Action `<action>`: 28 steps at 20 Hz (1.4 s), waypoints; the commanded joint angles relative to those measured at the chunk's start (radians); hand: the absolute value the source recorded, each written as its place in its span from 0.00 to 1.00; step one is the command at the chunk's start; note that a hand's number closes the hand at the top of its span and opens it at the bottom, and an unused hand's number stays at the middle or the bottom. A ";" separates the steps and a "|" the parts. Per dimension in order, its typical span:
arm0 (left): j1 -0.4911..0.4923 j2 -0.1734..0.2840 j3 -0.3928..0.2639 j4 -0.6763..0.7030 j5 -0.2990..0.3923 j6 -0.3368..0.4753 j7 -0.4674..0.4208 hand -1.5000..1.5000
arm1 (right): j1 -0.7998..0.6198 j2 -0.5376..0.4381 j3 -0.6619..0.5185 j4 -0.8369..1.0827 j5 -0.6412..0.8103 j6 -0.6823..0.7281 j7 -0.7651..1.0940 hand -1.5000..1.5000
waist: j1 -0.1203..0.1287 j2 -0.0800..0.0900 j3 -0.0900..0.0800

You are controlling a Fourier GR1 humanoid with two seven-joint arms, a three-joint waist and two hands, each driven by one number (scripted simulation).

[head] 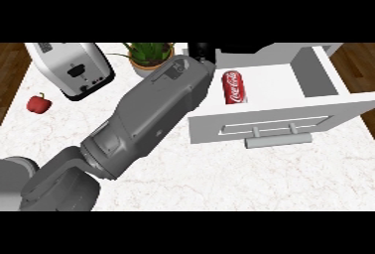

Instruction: Pick up the can, place it into the drawer and close the drawer

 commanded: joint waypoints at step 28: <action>-0.053 0.051 0.025 -0.052 0.101 -0.022 -0.039 0.00 | -0.482 -0.038 0.520 0.211 1.201 -0.122 -0.315 0.00 | 0.110 -0.008 -0.002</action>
